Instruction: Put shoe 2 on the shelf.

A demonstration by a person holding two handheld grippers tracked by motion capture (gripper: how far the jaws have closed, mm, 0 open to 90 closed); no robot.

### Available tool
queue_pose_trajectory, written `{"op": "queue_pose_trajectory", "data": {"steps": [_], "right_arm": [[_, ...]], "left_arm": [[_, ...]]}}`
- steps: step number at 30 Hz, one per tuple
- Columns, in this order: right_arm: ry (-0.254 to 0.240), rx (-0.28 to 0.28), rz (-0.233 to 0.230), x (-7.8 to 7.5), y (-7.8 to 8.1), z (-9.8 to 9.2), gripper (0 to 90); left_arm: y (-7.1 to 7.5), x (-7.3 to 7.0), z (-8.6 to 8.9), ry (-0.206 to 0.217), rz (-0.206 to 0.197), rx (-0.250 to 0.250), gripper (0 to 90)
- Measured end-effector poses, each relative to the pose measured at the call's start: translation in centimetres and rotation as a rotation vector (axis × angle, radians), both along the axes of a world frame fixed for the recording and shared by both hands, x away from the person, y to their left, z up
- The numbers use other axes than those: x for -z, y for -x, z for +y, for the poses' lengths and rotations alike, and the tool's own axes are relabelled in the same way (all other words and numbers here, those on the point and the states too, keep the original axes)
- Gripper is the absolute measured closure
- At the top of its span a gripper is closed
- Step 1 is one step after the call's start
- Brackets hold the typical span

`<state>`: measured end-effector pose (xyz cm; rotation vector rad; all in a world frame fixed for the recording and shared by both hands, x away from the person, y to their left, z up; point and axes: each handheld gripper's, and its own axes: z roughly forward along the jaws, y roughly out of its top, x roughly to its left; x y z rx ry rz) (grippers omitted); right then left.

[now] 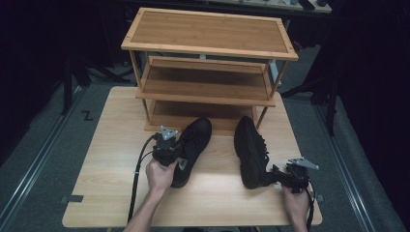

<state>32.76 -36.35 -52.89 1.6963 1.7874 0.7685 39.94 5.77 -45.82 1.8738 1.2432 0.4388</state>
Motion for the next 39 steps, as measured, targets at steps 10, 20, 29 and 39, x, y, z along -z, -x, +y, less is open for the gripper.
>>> {"op": "queue_pose_trajectory", "data": {"steps": [10,20,29,39], "right_arm": [[-0.001,0.000,0.001,0.0,0.0,0.0,40.9],[-0.001,-0.001,-0.003,0.0,0.0,0.0,40.9],[-0.001,-0.001,0.000,0.0,0.0,0.0,40.9],[0.000,-0.001,0.000,0.0,0.0,0.0,40.9]], "left_arm": [[-1.4,-0.5,-0.1,0.005,-0.002,-0.003,88.4],[-3.4,-0.8,-0.3,0.013,0.012,-0.041,88.4],[-5.5,-0.9,-0.6,0.021,0.026,-0.090,88.4],[-8.3,-0.3,-1.7,0.027,0.044,-0.143,88.4]]}}
